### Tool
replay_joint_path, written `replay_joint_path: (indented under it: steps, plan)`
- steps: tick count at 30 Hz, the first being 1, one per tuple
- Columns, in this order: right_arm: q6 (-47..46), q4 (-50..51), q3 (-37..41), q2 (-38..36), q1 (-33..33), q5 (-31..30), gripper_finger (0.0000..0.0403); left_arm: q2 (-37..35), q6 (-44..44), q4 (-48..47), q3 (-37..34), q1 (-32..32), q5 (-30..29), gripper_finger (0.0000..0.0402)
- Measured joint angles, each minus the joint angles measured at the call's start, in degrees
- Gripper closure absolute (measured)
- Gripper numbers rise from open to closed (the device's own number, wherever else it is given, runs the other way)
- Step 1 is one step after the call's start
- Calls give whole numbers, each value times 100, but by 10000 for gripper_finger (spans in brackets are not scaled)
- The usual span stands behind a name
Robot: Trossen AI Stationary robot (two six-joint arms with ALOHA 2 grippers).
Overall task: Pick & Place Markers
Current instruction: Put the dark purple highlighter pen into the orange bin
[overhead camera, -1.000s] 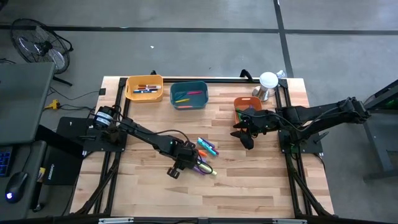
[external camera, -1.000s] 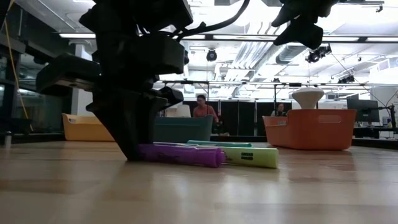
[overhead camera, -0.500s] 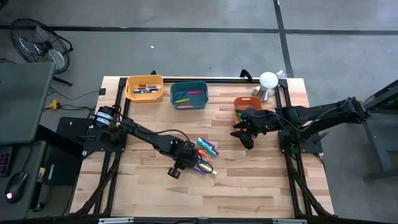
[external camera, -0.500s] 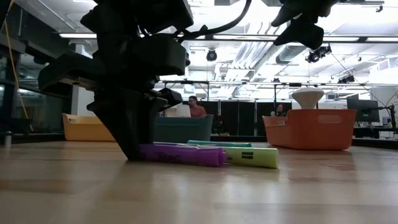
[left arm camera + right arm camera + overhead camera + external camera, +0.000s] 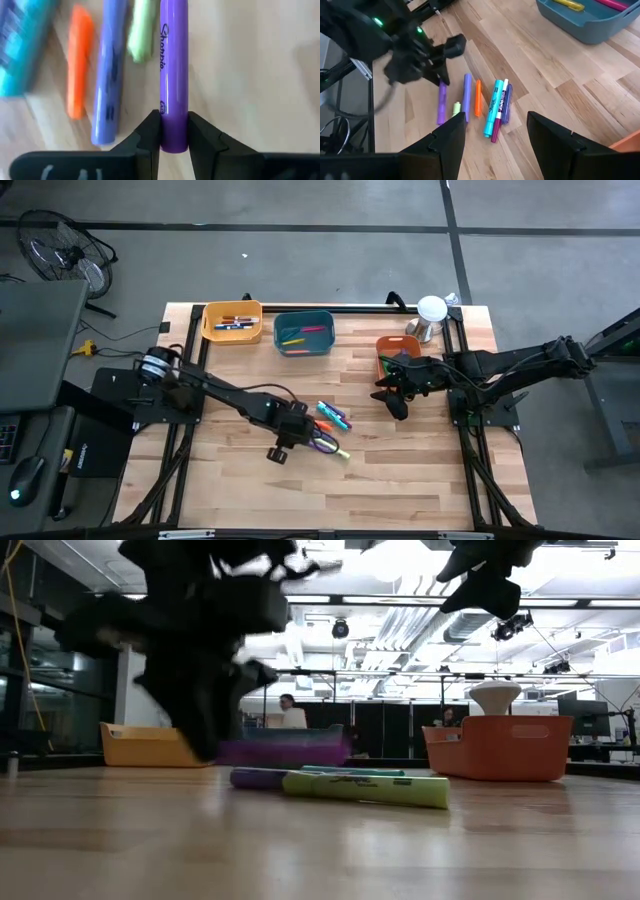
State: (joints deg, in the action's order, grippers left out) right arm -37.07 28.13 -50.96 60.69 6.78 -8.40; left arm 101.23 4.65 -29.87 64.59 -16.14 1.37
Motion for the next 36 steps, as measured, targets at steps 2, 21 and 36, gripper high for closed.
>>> replay_joint_path:
  steps: [2, 21, 36]
  plan:
    - [1, 13, 0, 0, -1, 0, 203, -204, -33, -11, 21, -2, -48, 334]
    - [964, -1138, 0, 0, 1, -237, 203, -1777, -42, 2175, 30, 829, -1392, 334]
    - [1809, -3027, 0, 4, -1, -780, 203, -1812, -15, 3916, 27, 1102, -1217, 334]
